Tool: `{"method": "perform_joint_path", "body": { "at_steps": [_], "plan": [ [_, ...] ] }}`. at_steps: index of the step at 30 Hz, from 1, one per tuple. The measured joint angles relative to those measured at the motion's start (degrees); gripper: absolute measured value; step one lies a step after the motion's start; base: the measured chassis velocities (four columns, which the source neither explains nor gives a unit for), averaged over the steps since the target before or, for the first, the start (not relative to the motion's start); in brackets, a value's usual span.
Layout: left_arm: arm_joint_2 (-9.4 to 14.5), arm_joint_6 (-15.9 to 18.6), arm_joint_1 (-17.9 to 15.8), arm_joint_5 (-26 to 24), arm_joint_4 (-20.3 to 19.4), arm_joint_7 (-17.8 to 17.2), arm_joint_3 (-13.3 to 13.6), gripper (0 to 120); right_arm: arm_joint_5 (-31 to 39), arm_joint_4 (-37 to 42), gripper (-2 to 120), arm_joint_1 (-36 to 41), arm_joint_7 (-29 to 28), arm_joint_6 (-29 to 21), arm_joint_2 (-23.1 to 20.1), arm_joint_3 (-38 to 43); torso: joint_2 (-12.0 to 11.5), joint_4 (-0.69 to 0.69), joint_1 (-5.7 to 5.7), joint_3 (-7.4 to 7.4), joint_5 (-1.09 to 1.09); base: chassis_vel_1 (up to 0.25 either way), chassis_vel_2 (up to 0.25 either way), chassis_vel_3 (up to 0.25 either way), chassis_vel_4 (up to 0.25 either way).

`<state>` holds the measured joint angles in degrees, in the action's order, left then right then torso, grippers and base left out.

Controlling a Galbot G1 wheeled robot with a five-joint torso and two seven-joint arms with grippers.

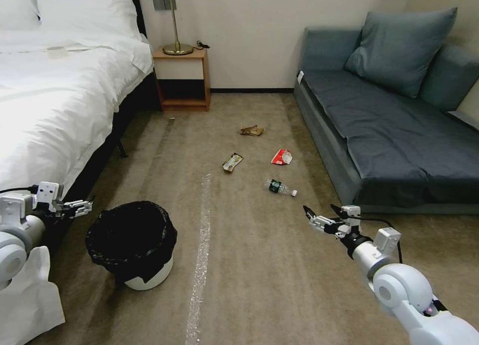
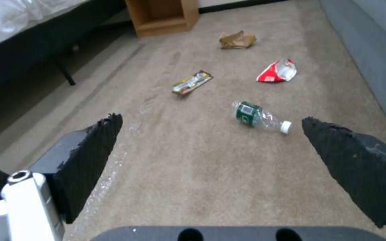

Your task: Pick up the trash bin, then pick up the garbage on the floor and place it into the trash bin.

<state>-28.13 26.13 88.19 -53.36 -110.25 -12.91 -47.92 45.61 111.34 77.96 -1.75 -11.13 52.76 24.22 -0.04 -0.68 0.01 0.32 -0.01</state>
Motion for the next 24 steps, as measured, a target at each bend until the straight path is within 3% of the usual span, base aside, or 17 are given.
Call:
{"method": "perform_joint_path", "body": {
  "at_steps": [10,16,24],
  "plan": [
    [2.03,-0.46,-0.21,0.09,-1.29,0.4,-0.44,100,-0.51,-0.15,100,0.66,0.28,0.29,0.78,0.6,0.0,-0.02,0.0,0.0,0.02,0.0,0.0,0.0,0.0],
    [1.81,-2.61,0.24,0.35,-2.71,1.68,-1.29,100,-0.42,0.33,100,0.72,0.19,0.07,0.13,0.68,0.0,-0.01,0.0,0.0,0.02,0.0,0.0,0.0,0.0],
    [1.87,-2.81,0.63,0.3,-4.1,1.85,-1.59,100,0.13,1.47,100,1.21,0.03,-0.42,-0.73,1.73,0.0,-0.01,0.0,0.0,0.01,0.0,0.0,0.0,0.0]
  ]
}}
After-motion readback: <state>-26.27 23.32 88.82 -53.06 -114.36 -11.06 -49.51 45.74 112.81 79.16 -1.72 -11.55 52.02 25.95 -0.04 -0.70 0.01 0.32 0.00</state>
